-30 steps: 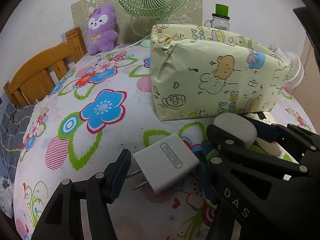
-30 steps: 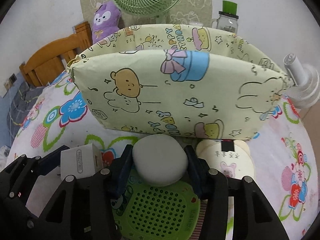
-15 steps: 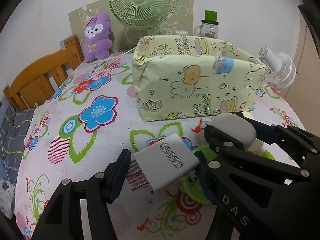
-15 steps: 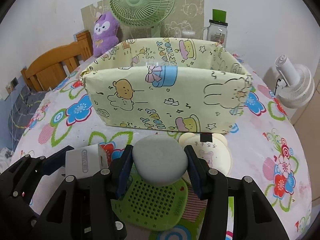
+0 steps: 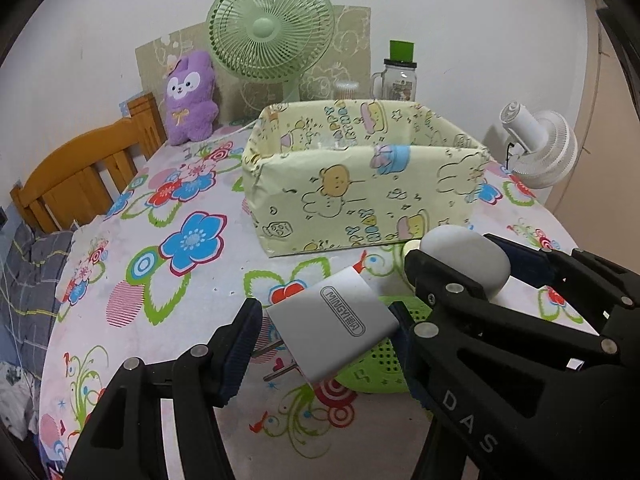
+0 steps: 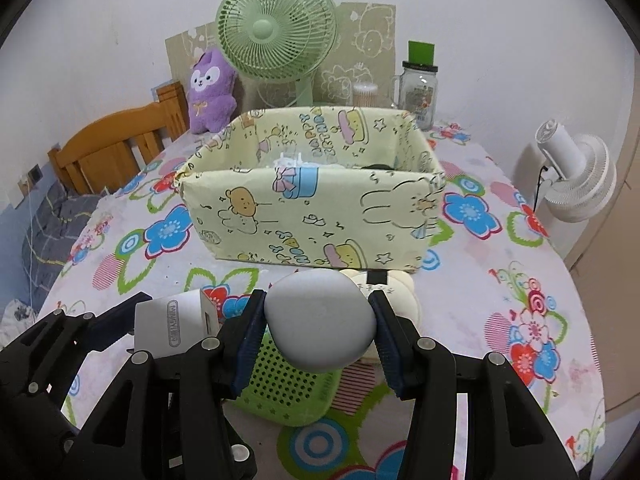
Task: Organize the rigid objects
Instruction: 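Lift the charger with the left gripper while the right gripper lifts the round case toward the box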
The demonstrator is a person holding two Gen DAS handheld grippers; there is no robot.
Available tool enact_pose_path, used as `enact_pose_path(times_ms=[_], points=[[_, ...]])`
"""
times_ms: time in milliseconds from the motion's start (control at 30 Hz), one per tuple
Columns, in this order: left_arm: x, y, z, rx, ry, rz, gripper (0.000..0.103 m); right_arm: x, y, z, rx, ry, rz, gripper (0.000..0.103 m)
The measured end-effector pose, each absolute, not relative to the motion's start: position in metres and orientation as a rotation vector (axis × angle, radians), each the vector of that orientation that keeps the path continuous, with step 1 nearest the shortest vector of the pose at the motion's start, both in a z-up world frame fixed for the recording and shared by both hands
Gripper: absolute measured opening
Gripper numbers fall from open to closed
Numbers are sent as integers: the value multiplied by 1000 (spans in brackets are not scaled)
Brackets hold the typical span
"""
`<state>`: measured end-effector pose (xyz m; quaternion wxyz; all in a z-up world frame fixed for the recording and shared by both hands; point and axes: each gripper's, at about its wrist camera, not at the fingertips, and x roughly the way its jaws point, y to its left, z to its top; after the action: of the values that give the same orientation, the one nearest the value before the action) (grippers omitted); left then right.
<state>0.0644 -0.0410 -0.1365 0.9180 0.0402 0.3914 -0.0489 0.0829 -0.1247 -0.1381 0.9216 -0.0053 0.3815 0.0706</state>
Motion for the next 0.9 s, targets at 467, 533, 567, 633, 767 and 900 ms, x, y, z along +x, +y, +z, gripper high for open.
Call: enact_pose_path(times_ms=[467, 533, 567, 633, 767, 900], points=[[47, -54, -112, 81, 775, -102, 67, 62, -140, -113, -3, 745, 137, 54], [47, -56, -109, 90, 772, -101, 67, 61, -142, -110, 2, 744, 134, 54], [47, -56, -108, 91, 772, -102, 67, 61, -143, -108, 8, 747, 133, 54], [48, -58, -104, 92, 773, -106, 67, 60, -144, -105, 15, 748, 127, 54], [47, -61, -97, 97, 761, -109, 67, 59, -147, -97, 19, 738, 124, 54], [48, -62, -87, 96, 747, -114, 67, 60, -150, -87, 19, 723, 119, 54]])
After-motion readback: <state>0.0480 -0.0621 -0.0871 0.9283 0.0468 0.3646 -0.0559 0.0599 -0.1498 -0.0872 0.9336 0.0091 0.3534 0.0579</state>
